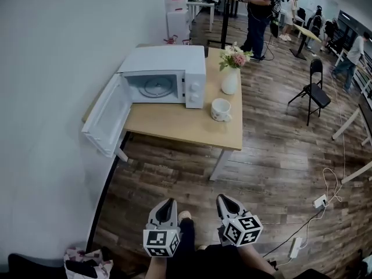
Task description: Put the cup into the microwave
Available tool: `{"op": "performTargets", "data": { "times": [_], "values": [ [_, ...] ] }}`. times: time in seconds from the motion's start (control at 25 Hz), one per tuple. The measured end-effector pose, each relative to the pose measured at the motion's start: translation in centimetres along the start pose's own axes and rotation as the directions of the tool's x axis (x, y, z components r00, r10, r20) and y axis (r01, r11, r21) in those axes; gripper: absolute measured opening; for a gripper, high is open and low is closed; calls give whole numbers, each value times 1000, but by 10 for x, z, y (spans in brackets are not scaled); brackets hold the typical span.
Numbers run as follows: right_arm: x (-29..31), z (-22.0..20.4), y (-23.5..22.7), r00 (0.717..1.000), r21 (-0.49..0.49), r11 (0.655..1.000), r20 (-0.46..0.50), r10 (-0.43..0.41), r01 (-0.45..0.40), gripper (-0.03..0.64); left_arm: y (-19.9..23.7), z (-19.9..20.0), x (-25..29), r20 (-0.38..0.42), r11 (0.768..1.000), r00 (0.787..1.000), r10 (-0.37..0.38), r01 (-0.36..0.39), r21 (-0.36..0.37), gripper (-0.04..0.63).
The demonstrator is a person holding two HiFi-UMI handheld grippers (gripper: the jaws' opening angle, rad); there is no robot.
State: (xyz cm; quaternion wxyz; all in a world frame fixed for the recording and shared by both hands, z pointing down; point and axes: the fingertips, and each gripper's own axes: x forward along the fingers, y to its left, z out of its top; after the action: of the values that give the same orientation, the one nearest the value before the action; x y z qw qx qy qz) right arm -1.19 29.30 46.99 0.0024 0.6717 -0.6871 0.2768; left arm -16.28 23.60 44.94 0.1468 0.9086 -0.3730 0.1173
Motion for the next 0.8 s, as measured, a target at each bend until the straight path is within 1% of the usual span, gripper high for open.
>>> {"op": "performTargets", "data": {
  "times": [0.24,0.48,0.8],
  "values": [
    [49,30,3,1000,4,1000,12,-4,4,-5,34,26,38,9,1000,1000,-14,14,1,17],
    [84,50,1,999,9,1000,32,-19,18,-5,56,48,70,23,999,999,-46,45,22,16],
    [119,61,-1,998,28,999,53,-43,42,-5,78,58,100,16,995,996,-91,90,52,17]
  ]
}}
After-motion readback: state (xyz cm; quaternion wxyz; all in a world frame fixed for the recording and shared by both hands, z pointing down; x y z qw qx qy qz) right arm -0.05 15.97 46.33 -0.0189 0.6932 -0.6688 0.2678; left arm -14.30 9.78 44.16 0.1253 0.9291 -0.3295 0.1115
